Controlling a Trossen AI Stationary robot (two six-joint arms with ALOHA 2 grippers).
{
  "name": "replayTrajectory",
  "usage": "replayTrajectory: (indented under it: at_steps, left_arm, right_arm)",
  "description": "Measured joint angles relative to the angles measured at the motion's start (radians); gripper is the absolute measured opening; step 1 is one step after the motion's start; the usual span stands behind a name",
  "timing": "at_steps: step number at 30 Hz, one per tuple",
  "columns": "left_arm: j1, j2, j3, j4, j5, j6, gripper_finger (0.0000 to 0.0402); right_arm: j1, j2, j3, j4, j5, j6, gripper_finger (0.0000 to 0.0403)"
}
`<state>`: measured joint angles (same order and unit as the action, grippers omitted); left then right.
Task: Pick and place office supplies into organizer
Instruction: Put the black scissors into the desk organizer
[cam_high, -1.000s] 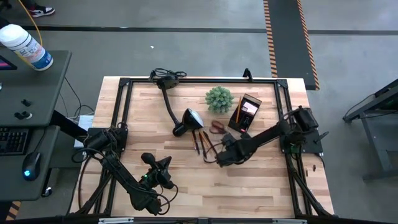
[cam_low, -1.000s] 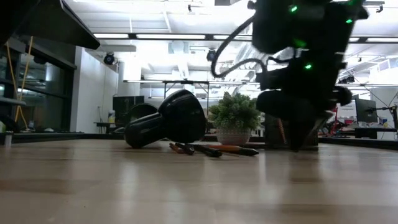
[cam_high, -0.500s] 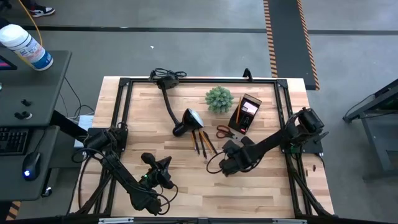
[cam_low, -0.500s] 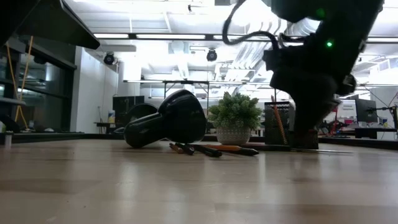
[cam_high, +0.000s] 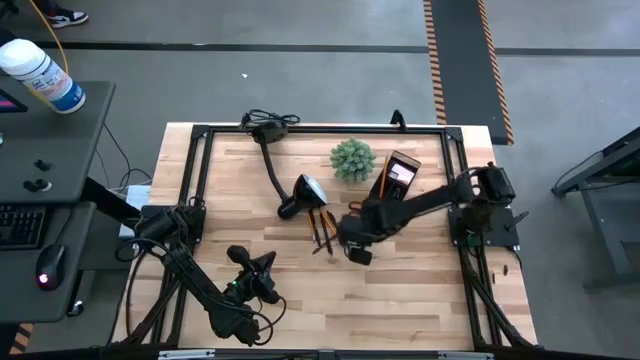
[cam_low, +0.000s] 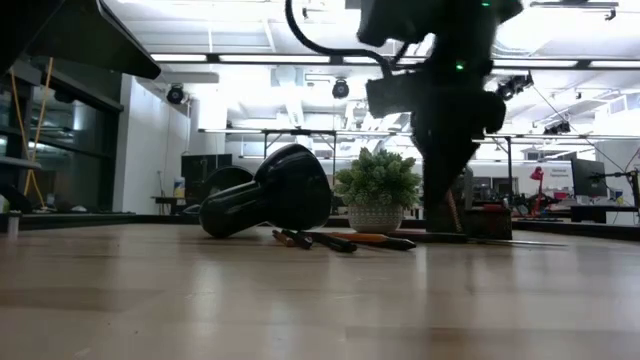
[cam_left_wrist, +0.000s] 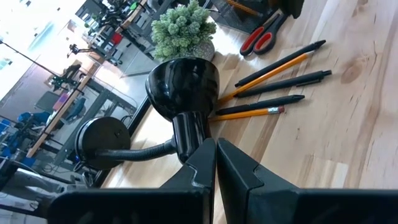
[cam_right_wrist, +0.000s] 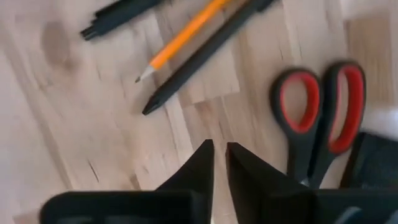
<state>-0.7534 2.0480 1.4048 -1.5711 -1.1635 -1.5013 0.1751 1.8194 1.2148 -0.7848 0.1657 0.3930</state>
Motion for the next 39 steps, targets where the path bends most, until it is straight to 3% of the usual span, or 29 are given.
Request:
replayTrajectory:
  at_steps: [7,17,24,39]
  left_arm:
    - [0.0,0.0,0.0,0.0,0.003,-0.007,0.0005]
    - [0.0,0.0,0.0,0.0,0.003,-0.008,0.0005]
    - [0.0,0.0,0.0,0.0,0.003,-0.015,0.0005]
    - [0.0,0.0,0.0,0.0,0.0,-0.015,0.0005]
  right_arm:
    - [-0.06,-0.001,0.019,0.001,-0.01,-0.214,0.0104]
    - [-0.118,0.0,-0.029,0.076,-0.019,-0.32,0.0169]
    - [-0.172,0.0,-0.029,0.076,-0.122,-0.371,0.017]
    - [-0.217,0.098,-0.027,0.11,-0.154,-0.448,0.0157]
